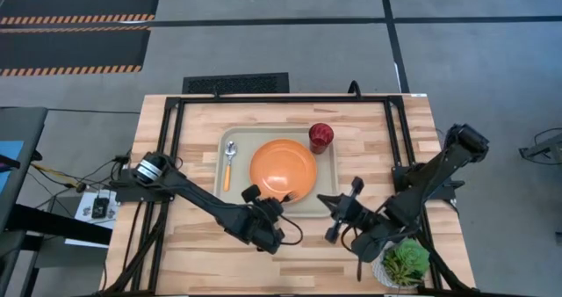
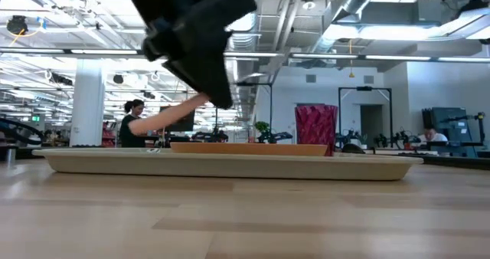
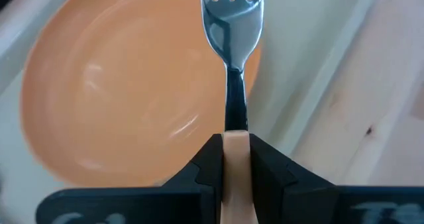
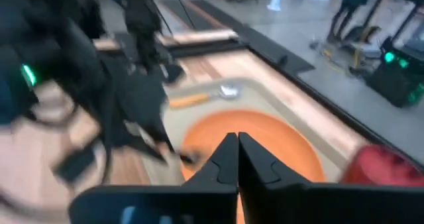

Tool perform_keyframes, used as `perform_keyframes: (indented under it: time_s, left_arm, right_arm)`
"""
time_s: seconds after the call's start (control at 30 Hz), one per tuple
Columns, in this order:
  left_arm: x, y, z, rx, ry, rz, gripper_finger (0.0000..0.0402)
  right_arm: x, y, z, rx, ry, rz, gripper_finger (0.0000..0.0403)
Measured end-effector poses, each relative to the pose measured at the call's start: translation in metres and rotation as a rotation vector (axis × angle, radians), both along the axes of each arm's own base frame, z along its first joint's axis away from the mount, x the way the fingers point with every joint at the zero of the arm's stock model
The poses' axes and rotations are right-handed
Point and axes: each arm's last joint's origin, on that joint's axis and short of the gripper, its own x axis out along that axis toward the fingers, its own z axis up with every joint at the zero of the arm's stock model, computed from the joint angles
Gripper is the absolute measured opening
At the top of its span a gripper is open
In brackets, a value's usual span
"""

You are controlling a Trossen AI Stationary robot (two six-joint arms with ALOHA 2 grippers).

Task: Pick and place plate/cup/fork/spoon on tray
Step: Put the orange fork on the gray serving tray to the left of the orange plate

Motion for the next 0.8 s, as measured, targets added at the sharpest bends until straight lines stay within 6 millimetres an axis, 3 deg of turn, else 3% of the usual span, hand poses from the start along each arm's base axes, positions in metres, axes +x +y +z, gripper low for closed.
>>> perform_keyframes:
  time_s: [0.13,0.27,0.37,0.5,0.63,0.8]
  left_arm:
    - [-0.024,0.007,0.009,-0.027,-0.023,0.050,0.0033]
    - [-0.054,0.023,0.021,-0.096,-0.062,0.112,0.0033]
    - [-0.076,0.045,0.028,-0.181,-0.095,0.199,0.0033]
    - [-0.099,0.085,0.021,-0.285,-0.101,0.358,0.0033]
    - [-0.103,0.123,0.002,-0.370,-0.133,0.441,0.0033]
    - [-0.098,0.163,-0.004,-0.430,-0.171,0.514,0.0035]
  right_arm:
    - [-0.014,-0.013,-0.024,0.025,0.063,-0.058,0.0012]
    - [-0.016,-0.021,-0.042,0.047,0.105,-0.073,0.0005]
    - [-0.014,-0.028,-0.047,0.041,0.120,-0.088,0.0008]
    - [-0.009,-0.037,-0.049,0.017,0.143,-0.116,0.0004]
    - [-0.002,-0.047,-0.050,0.028,0.185,-0.123,0.0004]
    - [0.002,-0.052,-0.050,0.049,0.185,-0.135,0.0003]
